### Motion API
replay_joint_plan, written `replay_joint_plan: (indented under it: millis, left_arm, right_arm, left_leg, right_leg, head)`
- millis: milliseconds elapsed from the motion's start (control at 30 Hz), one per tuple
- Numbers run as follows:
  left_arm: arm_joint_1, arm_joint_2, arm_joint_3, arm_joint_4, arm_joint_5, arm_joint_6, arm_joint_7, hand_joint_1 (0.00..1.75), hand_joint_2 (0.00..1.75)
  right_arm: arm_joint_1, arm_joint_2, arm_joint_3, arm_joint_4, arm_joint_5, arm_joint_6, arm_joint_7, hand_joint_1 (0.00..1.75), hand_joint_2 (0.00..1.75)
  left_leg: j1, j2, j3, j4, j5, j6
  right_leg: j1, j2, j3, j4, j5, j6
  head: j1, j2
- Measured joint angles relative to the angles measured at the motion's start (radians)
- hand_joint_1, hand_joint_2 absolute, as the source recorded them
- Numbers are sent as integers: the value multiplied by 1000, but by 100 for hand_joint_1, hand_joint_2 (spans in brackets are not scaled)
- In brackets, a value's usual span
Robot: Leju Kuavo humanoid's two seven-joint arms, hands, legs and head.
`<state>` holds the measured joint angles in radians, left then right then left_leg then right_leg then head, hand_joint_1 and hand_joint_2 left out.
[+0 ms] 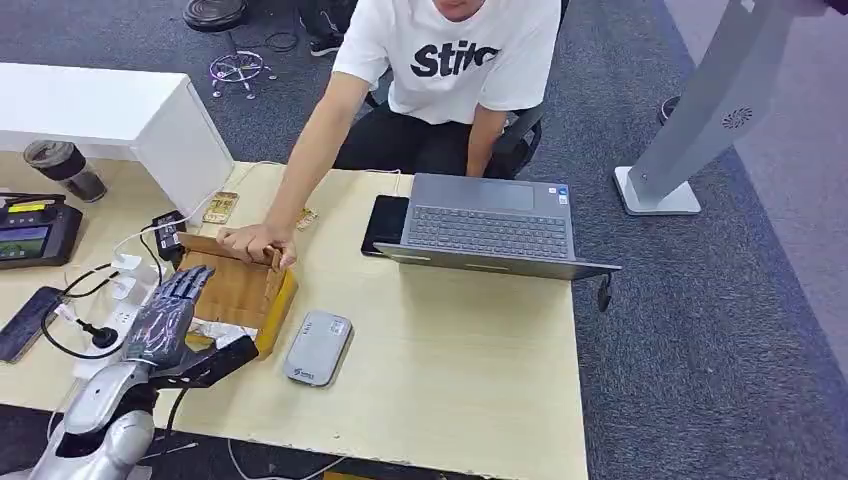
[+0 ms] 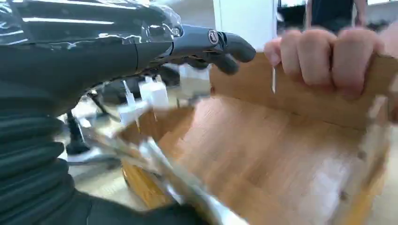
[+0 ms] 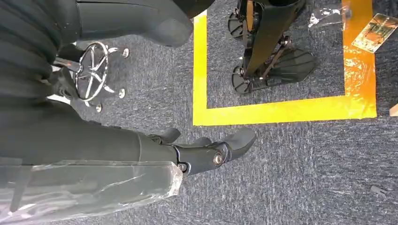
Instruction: Pass the card to the sensor for recognition and then transmit it.
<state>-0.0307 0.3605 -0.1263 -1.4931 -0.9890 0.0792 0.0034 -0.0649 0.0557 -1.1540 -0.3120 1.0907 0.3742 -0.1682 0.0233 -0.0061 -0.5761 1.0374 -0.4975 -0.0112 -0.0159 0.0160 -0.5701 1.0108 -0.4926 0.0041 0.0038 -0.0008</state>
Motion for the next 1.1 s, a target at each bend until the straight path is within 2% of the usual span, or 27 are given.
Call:
replay_joint_plan:
  millis: [67, 100, 367, 1100]
  left_arm:
    - [-9, 18, -17, 14, 121, -139, -46, 175, 175]
    - [-9, 25, -26, 22, 154, -161, -64, 175, 175]
    - [-29, 51, -62, 58, 180, -163, -82, 175, 175]
    - [-44, 66, -98, 69, 188, -154, -76, 175, 175]
  right_arm:
    - [-1, -3, 6, 1, 15, 0, -1, 0, 175]
    - [-3, -5, 8, 2, 18, 0, -3, 0, 175]
    - [-4, -13, 14, 8, 23, 0, -3, 0, 175]
    - [-4, -14, 15, 14, 24, 0, -3, 0, 175]
  left_leg:
    - [0, 0, 0, 0, 0, 0]
    - [0, 0, 0, 0, 0, 0]
    - [0, 0, 0, 0, 0, 0]
    - [0, 1, 0, 0, 0, 0]
  right_leg:
    - [0, 0, 0, 0, 0, 0]
    - [0, 1, 0, 0, 0, 0]
    - [0, 0, 0, 0, 0, 0]
    - [0, 1, 0, 0, 0, 0]
  head:
    - [0, 0]
    - [0, 0]
    - [0, 0]
    - [0, 0]
